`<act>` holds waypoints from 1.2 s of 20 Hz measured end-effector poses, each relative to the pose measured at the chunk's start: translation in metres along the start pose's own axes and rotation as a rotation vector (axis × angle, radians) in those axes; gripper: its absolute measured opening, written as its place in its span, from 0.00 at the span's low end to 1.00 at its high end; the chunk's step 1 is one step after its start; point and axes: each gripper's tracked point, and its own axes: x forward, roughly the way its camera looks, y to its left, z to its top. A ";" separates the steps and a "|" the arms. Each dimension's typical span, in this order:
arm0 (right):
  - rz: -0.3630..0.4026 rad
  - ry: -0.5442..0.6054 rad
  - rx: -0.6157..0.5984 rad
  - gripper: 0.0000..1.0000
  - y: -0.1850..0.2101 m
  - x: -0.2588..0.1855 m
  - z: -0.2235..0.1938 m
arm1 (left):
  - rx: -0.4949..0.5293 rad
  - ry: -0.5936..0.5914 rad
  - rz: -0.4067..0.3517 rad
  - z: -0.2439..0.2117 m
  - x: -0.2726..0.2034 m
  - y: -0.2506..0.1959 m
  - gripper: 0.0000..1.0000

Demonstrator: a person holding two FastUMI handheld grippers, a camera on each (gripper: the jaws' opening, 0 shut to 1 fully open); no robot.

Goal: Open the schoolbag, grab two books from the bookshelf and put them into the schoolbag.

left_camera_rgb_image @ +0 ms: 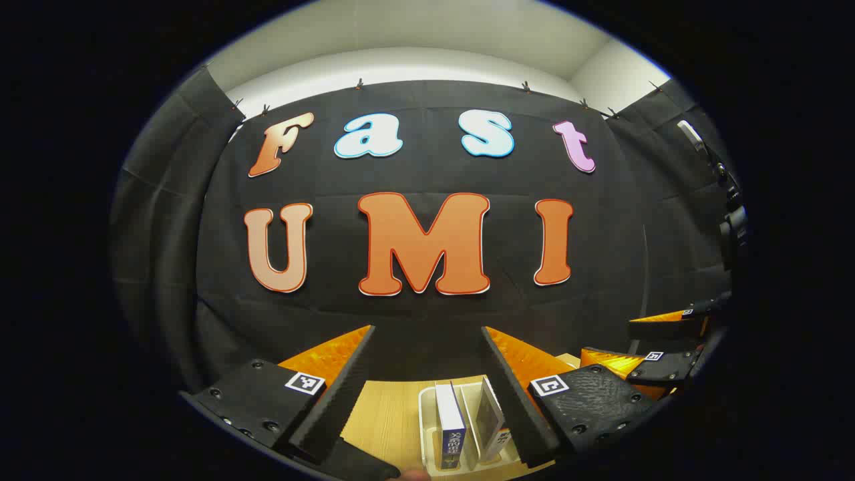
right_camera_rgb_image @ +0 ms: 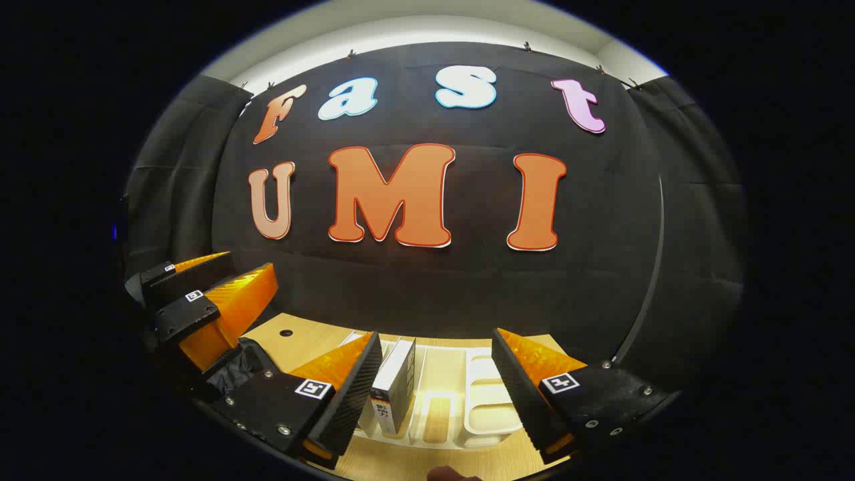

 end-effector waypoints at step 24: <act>0.027 0.002 -0.017 0.98 -0.007 0.018 -0.004 | 0.197 0.052 0.018 -0.037 -0.010 -0.004 0.96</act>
